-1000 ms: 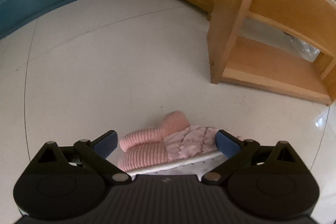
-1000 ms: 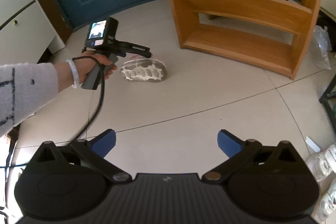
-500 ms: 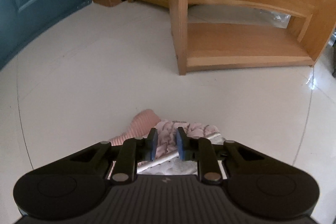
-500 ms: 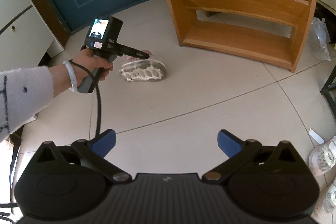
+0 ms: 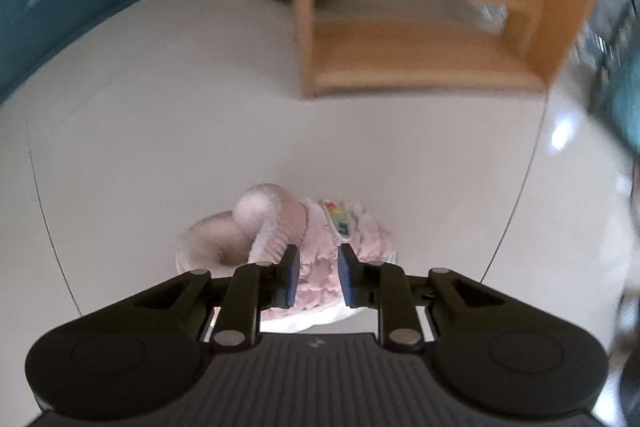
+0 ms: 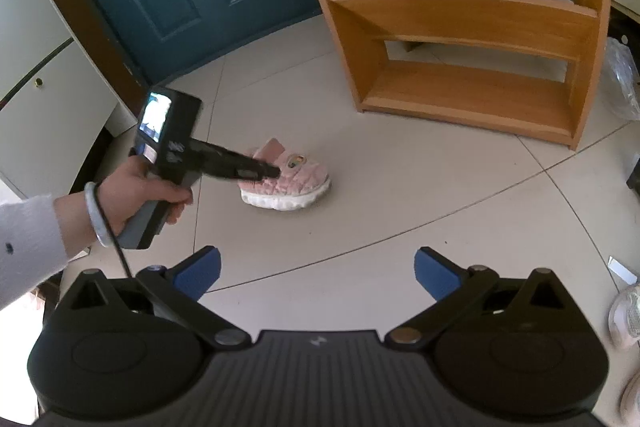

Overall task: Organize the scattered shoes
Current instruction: 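Close the left tool on the pink shoe's collar and lift it, then carry the pink shoe with the left tool toward the shoe row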

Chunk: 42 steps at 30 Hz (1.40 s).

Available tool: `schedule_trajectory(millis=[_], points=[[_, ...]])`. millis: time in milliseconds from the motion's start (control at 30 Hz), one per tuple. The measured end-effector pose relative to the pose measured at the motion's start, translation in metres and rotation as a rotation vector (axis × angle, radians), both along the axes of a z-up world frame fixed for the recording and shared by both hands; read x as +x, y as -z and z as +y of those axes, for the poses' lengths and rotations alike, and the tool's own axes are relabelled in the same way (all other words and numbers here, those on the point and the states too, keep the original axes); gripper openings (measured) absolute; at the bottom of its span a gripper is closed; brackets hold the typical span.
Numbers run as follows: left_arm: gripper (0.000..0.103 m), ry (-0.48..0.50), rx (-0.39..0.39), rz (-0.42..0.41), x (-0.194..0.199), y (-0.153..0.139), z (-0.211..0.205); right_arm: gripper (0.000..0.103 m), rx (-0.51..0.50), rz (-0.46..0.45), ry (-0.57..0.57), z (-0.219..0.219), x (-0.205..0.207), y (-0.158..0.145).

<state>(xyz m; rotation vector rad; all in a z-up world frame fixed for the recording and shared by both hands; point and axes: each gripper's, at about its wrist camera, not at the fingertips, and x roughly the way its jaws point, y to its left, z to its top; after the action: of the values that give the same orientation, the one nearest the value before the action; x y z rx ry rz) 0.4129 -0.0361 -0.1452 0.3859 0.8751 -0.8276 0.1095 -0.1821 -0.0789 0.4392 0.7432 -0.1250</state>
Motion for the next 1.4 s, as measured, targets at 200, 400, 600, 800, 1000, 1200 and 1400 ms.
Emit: schedule_trajectory(millis=[200, 400, 600, 800, 1000, 1200, 1400], points=[[0.054, -0.054, -0.051, -0.015, 0.004, -0.013, 0.004, 0.103, -0.006, -0.009, 0.009, -0.003, -0.005, -0.002], [0.079, -0.126, -0.098, 0.022, 0.015, -0.022, 0.019, 0.103, 0.006, -0.014, 0.041, -0.013, -0.011, 0.001], [0.079, -0.099, 0.020, 0.102, -0.004, 0.005, 0.010, 0.103, 0.005, -0.001, 0.030, -0.018, -0.009, 0.001], [0.080, -0.109, 0.110, 0.071, -0.017, 0.033, -0.008, 0.103, -0.004, 0.022, 0.038, -0.017, -0.003, 0.004], [0.071, -0.043, 0.274, -0.038, -0.030, 0.048, -0.034, 0.102, 0.029, 0.012, -0.008, -0.010, -0.001, 0.005], [0.046, -0.094, 0.226, -0.073, -0.024, 0.045, -0.022, 0.102, 0.074, 0.003, 0.024, -0.013, -0.002, 0.007], [0.031, -0.128, 0.196, -0.075, -0.019, 0.046, -0.025, 0.102, 0.059, 0.009, 0.030, -0.010, -0.002, 0.006]])
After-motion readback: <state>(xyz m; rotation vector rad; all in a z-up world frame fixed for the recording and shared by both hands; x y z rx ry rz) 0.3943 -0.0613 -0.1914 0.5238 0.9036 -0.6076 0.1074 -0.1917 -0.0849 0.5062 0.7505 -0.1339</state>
